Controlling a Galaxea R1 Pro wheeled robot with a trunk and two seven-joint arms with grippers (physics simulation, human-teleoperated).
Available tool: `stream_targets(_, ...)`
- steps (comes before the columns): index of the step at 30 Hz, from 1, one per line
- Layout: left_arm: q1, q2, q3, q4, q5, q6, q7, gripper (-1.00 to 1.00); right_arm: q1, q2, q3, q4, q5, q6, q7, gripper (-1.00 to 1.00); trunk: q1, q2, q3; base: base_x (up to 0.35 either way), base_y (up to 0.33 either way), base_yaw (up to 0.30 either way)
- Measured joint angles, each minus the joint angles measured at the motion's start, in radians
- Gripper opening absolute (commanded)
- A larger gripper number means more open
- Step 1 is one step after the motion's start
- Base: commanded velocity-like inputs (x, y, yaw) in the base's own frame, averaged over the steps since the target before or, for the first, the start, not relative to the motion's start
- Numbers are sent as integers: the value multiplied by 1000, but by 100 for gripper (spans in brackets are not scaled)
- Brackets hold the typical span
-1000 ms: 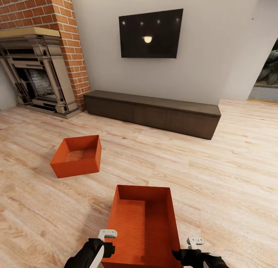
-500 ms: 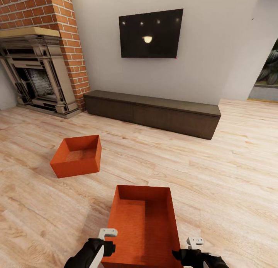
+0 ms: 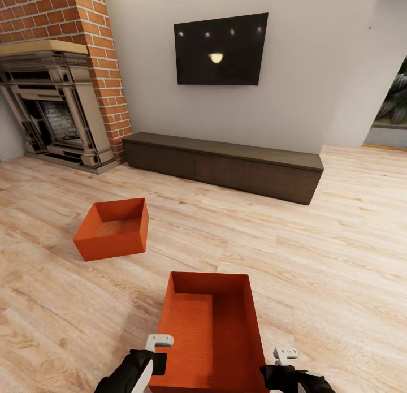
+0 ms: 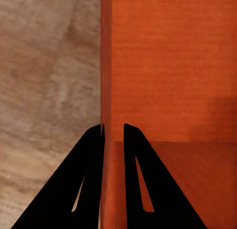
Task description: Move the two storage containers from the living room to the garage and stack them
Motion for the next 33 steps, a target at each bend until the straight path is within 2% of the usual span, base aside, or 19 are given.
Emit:
stream_targets(18,0,1,-1,0,5,-2,-1,-100,0,1,1,0,-4,3,-6,-100,0,0,0,0,0,0)
stream_targets(20,0,0,6,-1,-7,0,-5,-100,0,1,0,0,-3,3,-5,-100,0,0,0,0,0,0)
stream_targets(33,0,-2,8,-1,-10,1,-5,-100,0,1,-6,1,6,2,0,-100,0,0,0,0,0,0)
